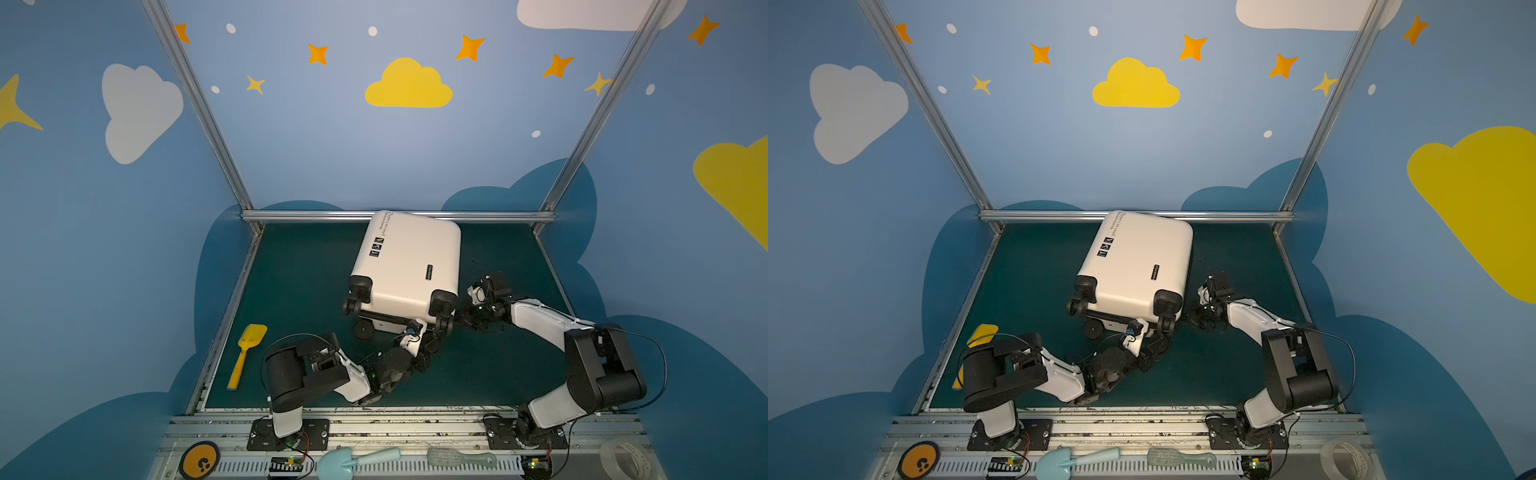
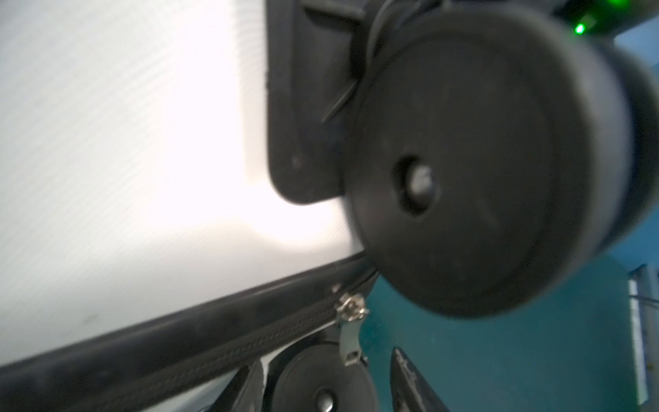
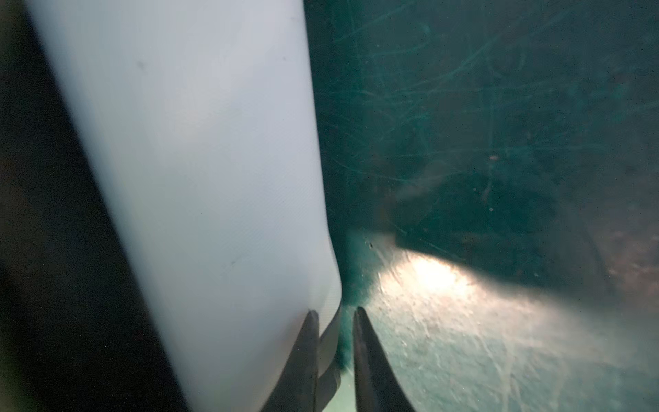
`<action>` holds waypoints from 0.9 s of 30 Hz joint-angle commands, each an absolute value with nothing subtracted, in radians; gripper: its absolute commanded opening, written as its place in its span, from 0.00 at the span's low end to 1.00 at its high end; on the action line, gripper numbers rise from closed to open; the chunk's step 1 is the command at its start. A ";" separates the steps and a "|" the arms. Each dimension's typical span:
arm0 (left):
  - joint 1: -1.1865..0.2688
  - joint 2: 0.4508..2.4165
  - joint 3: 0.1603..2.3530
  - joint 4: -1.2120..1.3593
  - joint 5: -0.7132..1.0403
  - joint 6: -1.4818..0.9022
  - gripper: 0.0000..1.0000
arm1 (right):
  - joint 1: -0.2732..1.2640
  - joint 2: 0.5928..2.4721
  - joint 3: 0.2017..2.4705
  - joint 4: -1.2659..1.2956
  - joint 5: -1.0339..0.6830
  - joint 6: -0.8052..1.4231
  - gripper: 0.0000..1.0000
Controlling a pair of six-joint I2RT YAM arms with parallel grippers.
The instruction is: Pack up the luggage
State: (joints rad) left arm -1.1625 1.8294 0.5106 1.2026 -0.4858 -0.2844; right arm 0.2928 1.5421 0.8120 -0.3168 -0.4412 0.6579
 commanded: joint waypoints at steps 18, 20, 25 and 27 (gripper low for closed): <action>-1.131 1.967 0.591 1.367 -0.512 -0.291 0.45 | 0.323 1.542 0.830 -0.333 -0.480 0.652 0.14; -1.131 1.973 0.600 1.367 -0.518 -0.291 0.45 | 0.325 1.545 0.831 -0.333 -0.480 0.651 0.13; -1.130 1.980 0.613 1.379 -0.524 -0.280 0.41 | 0.327 1.548 0.835 -0.337 -0.480 0.647 0.12; -1.129 1.984 0.617 1.386 -0.528 -0.279 0.39 | 0.328 1.549 0.836 -0.339 -0.480 0.646 0.12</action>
